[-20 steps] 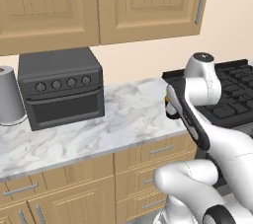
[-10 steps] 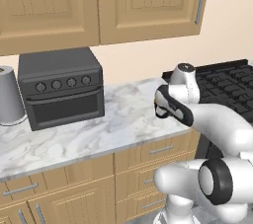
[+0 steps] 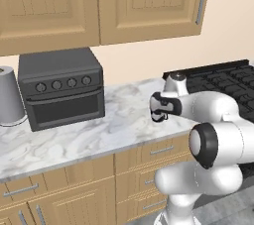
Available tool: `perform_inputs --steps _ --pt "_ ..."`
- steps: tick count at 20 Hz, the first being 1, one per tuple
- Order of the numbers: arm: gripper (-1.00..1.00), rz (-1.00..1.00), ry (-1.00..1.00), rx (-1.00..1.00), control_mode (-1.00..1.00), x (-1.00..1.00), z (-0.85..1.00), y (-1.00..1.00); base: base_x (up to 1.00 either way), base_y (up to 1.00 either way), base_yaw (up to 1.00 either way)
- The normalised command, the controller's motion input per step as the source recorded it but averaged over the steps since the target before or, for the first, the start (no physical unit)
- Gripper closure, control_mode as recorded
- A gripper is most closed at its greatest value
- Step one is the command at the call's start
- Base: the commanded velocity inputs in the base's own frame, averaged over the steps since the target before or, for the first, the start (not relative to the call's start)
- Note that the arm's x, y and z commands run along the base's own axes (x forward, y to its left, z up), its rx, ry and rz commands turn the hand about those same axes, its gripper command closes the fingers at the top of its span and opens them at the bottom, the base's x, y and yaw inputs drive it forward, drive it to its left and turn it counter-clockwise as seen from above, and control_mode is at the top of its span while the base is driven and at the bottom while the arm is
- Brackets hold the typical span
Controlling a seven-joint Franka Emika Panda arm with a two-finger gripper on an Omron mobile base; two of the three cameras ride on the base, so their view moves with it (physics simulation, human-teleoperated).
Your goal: Clear the mugs and bowl far away from the sink.
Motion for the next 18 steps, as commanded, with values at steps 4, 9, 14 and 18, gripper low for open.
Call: perform_inputs --steps 4,9,14,18 --pt "1.0 0.03 -0.01 -0.02 -1.0 0.26 -0.43 0.0 0.0 0.0 0.0" --pt "1.0 0.03 -0.05 0.0 -1.0 0.25 -0.29 0.0 0.0 0.0 0.0" --pt "-1.0 0.01 -0.06 0.0 -1.0 0.07 -0.04 0.0 0.0 0.0 0.0" --pt "-1.0 0.0 0.0 0.0 -1.0 0.0 0.46 0.0 0.0 0.0 0.0"
